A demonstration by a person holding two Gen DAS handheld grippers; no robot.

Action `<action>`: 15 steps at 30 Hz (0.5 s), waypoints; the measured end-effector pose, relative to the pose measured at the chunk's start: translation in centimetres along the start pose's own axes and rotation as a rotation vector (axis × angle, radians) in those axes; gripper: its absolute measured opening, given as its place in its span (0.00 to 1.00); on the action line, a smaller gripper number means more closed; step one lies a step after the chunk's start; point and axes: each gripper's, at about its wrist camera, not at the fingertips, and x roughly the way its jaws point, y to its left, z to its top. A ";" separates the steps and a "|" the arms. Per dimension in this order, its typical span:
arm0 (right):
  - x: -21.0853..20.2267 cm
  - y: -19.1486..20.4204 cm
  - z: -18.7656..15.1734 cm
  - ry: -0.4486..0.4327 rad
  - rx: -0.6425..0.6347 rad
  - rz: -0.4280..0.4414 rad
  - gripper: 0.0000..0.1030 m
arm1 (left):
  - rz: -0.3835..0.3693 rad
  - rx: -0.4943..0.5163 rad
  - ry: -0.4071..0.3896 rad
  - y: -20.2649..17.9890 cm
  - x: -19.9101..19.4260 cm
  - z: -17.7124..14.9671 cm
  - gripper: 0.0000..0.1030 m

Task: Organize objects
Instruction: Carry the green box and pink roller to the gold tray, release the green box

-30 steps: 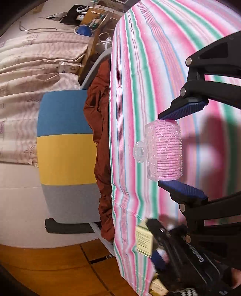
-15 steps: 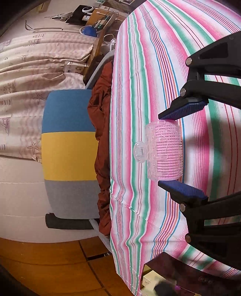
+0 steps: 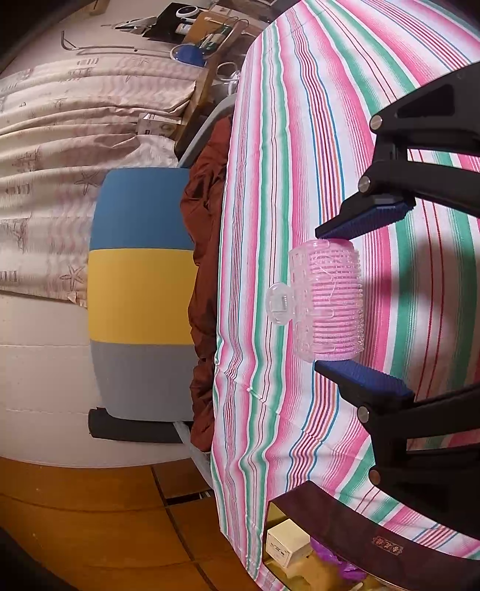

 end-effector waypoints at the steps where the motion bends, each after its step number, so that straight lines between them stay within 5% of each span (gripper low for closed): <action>1: -0.1 0.0 0.0 -0.001 0.003 -0.001 0.63 | 0.014 -0.008 0.014 0.7 0.1 -0.1 0.72; 9: -0.5 0.0 -0.2 -0.006 0.006 0.003 0.63 | 0.029 -0.029 0.096 2.4 0.9 -1.5 0.86; 15: -0.5 0.2 -0.2 -0.003 -0.003 0.003 0.63 | 0.073 -0.012 0.012 2.2 -0.8 -1.8 0.89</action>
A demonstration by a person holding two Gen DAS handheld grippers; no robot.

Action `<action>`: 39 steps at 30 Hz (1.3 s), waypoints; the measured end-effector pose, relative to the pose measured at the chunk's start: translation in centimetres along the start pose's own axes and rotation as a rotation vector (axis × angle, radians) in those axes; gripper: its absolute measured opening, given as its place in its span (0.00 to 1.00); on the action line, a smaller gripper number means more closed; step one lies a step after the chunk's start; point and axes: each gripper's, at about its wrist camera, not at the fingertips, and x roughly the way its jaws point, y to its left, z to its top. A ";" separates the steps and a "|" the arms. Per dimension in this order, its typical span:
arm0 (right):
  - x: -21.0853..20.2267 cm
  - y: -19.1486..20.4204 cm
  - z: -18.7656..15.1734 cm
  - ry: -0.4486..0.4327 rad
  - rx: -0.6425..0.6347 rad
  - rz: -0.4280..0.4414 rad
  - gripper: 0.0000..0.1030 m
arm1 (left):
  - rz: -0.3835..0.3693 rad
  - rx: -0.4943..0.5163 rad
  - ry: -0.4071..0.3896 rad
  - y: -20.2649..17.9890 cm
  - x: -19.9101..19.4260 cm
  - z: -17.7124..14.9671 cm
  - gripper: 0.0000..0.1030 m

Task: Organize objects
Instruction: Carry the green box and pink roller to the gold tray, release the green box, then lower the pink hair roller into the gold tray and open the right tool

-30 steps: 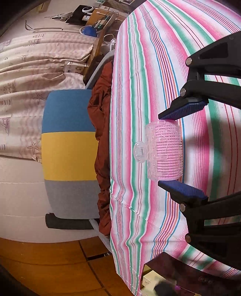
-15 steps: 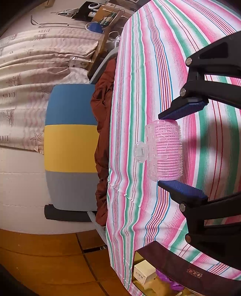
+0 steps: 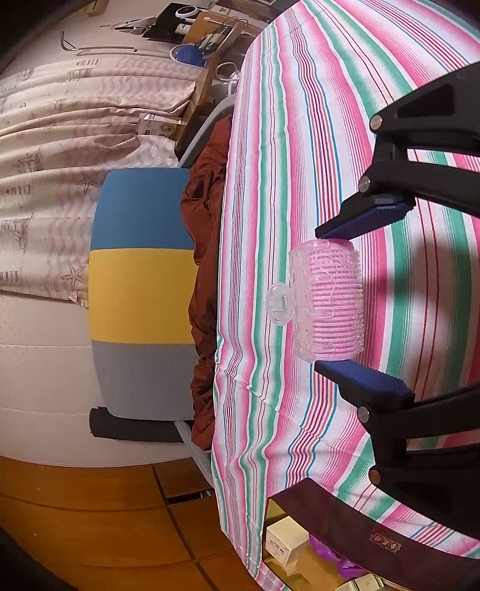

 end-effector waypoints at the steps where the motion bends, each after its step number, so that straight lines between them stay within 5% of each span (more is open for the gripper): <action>1: 0.0 0.1 0.0 0.001 -0.001 0.000 0.63 | -0.002 0.010 -0.029 -0.1 -0.3 0.2 0.88; 5: 0.0 0.2 0.0 0.000 -0.006 0.000 0.63 | 0.039 0.091 0.015 -0.5 1.3 1.1 0.48; 7: -0.1 0.2 -0.1 -0.004 -0.008 0.000 0.63 | 0.085 0.086 0.044 -0.1 2.1 1.3 0.47; 10: -0.1 0.2 -0.1 -0.006 -0.008 0.001 0.63 | 0.113 0.101 0.082 0.3 2.7 1.0 0.50; 15: -0.4 0.6 0.3 -0.003 -0.025 0.022 0.63 | 0.047 0.035 0.031 0.8 1.0 0.6 0.91; 17: -0.7 1.1 0.6 -0.004 -0.023 0.050 0.63 | 0.029 0.015 0.003 0.8 0.3 0.5 0.95; 22: -2.2 3.7 2.0 -0.025 -0.030 0.156 0.63 | 0.046 0.045 -0.034 0.3 -0.9 0.4 1.00; 31: -4.8 11.3 4.3 -0.073 -0.136 0.332 0.63 | 0.037 -0.058 -0.043 2.1 -2.1 0.3 1.00; 39: -4.0 17.5 4.9 -0.009 -0.242 0.402 0.63 | 0.025 -0.097 -0.049 3.1 -2.9 0.2 1.00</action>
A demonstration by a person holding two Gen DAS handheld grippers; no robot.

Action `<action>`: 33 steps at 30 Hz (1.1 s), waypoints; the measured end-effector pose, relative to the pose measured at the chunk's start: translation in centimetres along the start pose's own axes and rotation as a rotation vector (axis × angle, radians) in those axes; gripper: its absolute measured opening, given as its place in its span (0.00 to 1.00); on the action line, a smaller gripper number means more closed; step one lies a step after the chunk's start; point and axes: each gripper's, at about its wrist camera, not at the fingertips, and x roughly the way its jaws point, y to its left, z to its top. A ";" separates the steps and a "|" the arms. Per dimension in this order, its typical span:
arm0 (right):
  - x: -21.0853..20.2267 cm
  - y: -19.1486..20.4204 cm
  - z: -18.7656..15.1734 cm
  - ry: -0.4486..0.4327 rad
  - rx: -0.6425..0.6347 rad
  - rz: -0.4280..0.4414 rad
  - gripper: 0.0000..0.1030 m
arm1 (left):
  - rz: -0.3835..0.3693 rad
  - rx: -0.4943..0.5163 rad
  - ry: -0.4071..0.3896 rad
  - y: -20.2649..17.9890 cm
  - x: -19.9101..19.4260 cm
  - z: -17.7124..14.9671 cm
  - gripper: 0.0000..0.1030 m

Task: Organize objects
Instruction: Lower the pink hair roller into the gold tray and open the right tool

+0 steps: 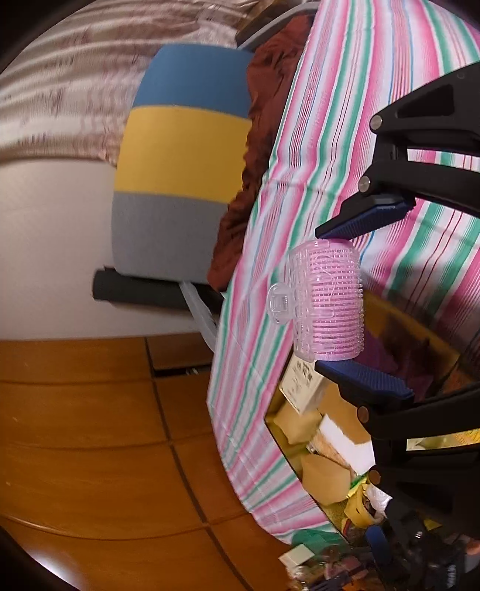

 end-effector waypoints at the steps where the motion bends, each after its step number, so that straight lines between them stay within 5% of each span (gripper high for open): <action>1: 0.7 0.6 0.1 0.018 -0.016 0.003 0.63 | -0.003 -0.002 0.000 0.1 -0.1 0.0 1.00; 16: 7.1 3.1 -0.4 0.188 -0.105 -0.053 0.63 | -0.019 -0.032 0.014 1.4 -0.5 -0.2 1.00; 28: 5.7 3.4 -1.5 0.188 -0.090 -0.049 0.63 | 0.002 0.010 0.019 0.2 -1.0 -0.6 1.00; 33: 5.0 3.4 -1.6 0.200 -0.052 -0.041 0.63 | 0.083 0.052 -0.004 -0.5 -1.7 -0.2 1.00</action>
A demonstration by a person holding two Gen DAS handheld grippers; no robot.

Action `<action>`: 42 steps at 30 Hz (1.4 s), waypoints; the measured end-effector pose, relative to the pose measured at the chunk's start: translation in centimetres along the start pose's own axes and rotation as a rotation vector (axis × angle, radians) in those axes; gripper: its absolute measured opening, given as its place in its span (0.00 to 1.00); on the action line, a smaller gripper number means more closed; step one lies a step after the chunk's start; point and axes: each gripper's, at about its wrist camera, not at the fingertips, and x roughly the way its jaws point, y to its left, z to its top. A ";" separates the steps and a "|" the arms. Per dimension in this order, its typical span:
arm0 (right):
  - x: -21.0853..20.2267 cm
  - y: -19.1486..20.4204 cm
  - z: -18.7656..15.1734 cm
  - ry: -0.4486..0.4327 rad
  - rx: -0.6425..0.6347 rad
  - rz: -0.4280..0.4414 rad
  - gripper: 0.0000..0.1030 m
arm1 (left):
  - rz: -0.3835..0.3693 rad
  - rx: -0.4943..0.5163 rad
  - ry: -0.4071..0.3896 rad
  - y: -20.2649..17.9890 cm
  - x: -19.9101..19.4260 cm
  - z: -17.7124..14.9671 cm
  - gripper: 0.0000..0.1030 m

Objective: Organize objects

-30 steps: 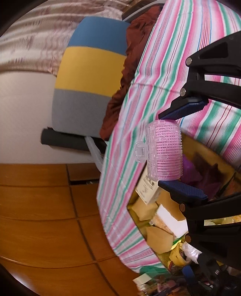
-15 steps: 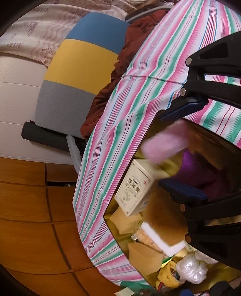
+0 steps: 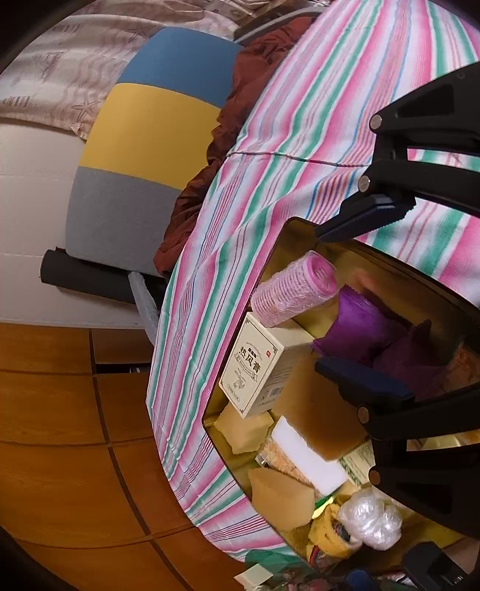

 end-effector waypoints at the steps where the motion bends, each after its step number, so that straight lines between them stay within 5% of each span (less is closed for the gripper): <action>1: -0.3 0.0 0.0 0.006 0.013 0.007 0.63 | 0.036 0.019 0.002 -0.1 0.0 0.2 1.00; 9: -3.0 1.2 -0.7 0.032 0.062 0.010 0.63 | 0.164 0.035 0.017 1.3 -0.3 2.7 1.00; 35: -8.9 4.9 -1.8 -0.020 0.164 -0.080 0.64 | 0.341 0.211 -0.010 1.6 -2.6 4.4 1.00; 42: -8.9 5.1 -1.9 -0.017 0.173 -0.084 0.64 | 0.369 0.238 0.045 1.4 -2.1 4.1 1.00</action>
